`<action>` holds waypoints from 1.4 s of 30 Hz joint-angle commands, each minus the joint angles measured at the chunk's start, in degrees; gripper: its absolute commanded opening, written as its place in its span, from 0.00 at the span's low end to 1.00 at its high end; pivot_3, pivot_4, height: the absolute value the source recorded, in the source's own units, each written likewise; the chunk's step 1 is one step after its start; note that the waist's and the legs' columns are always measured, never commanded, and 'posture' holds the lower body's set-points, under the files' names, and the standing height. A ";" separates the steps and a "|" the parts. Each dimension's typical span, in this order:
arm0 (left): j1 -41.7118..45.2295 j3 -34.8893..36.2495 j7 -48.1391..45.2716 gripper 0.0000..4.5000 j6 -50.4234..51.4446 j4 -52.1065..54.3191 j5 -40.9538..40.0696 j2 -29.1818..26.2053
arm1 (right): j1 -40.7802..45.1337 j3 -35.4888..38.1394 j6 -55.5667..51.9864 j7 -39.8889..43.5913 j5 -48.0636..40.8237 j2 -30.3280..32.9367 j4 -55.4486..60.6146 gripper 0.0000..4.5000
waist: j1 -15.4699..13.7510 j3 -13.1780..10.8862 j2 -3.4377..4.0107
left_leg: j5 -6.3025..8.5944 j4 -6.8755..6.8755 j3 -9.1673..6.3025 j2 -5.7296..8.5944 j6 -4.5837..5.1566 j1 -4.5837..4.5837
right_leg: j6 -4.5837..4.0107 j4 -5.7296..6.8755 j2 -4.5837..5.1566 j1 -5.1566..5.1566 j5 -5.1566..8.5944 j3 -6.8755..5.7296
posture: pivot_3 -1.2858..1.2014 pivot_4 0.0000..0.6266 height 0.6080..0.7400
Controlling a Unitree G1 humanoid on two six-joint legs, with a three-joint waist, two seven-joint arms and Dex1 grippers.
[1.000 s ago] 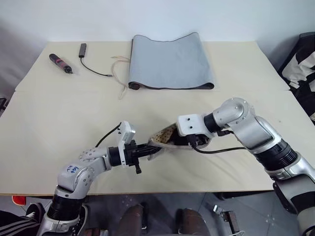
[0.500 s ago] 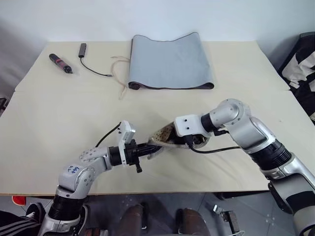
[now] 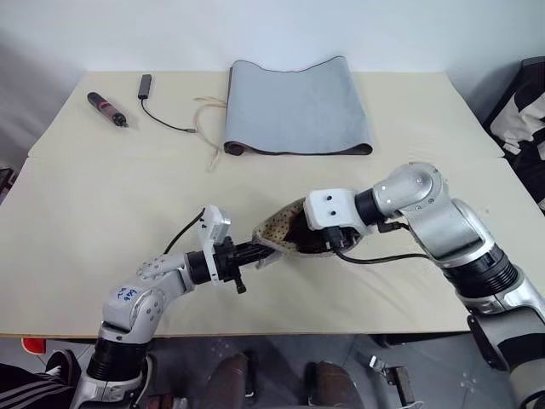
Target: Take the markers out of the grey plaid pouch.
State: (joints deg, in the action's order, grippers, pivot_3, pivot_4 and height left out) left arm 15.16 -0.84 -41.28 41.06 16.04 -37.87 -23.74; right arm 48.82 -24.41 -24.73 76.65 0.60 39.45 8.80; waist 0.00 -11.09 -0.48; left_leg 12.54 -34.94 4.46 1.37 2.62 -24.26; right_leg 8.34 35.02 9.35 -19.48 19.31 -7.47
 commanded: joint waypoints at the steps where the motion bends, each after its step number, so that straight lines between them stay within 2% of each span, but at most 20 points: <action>1: 0.98 1.24 0.25 0.00 -0.50 2.13 -1.24 0.30 | 1.37 0.17 2.20 -0.36 1.43 0.72 0.01 0.63 | 0.00 0.00 0.00 | 0.00 0.00 0.00 0.00 0.00 0.00 | 0.00 0.00 0.00 0.00 0.00 0.00 | 0.52 0.24 1.00; 4: 1.11 1.02 0.29 0.00 -0.58 2.25 -1.13 0.43 | 1.77 0.54 2.33 -0.57 1.30 0.22 -0.33 0.76 | -0.01 0.00 0.00 | 0.00 0.00 0.00 0.00 0.00 0.00 | 0.00 0.00 0.00 0.01 0.00 0.00 | 0.52 0.24 1.00; 7: 1.12 0.75 0.42 0.00 -0.87 2.28 -0.92 0.71 | 1.59 0.28 0.47 0.52 0.59 0.44 0.88 0.99 | 0.00 0.00 0.00 | 0.00 0.00 0.00 0.00 0.00 0.00 | 0.00 0.00 0.00 0.01 0.00 -0.01 | 0.52 0.24 1.00; 15: 0.77 0.75 0.48 0.00 -0.97 2.53 -0.75 0.63 | 1.17 0.08 -0.22 1.57 0.31 0.62 1.49 0.99 | -0.01 0.00 0.00 | 0.00 0.00 0.00 0.00 0.00 0.00 | 0.00 -0.01 0.00 0.00 0.00 0.00 | 0.52 0.24 1.00; 18: 0.72 0.77 0.52 0.00 -0.91 2.66 -0.77 0.58 | 1.29 0.08 0.72 1.18 1.02 0.62 0.62 0.86 | 0.00 0.00 0.00 | 0.00 0.00 0.00 0.00 0.00 0.00 | 0.00 -0.01 0.00 0.00 0.00 0.00 | 0.52 0.24 1.00; 21: 0.68 0.78 0.54 0.00 -0.80 2.74 -0.87 0.57 | 1.74 0.09 3.40 0.10 2.29 0.37 -0.32 0.63 | 0.00 0.00 0.00 | 0.00 0.00 0.00 0.00 0.00 0.00 | 0.00 -0.01 0.00 0.00 0.00 -0.01 | 0.52 0.24 1.00; 33: 1.30 0.94 2.13 0.00 -0.57 2.22 -0.67 1.16 | 2.00 1.53 1.98 1.77 -0.76 0.30 2.49 0.63 | 0.00 0.00 0.00 | 0.01 0.00 0.00 -0.01 -0.01 0.00 | 0.00 -0.01 0.00 0.00 0.00 0.00 | 0.52 0.24 1.00; 42: 8.92 -0.47 7.96 0.00 12.19 8.38 -3.33 -0.07 | 2.20 -0.89 9.06 -0.19 5.42 0.96 -1.20 0.63 | -0.09 -0.01 -0.02 | 0.02 -0.01 0.00 0.00 0.00 -0.02 | 0.00 0.01 -0.01 0.01 0.00 0.00 | 0.52 0.24 1.00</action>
State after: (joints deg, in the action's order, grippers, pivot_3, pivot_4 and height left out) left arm 22.90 -1.18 -33.71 52.28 20.65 -38.83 -23.83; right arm 50.42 -24.81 -16.88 76.69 5.44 40.09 7.31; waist -0.08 -11.10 -0.50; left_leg 12.56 -34.94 4.46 1.36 2.62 -24.28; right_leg 8.34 35.04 9.32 -19.47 19.31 -7.47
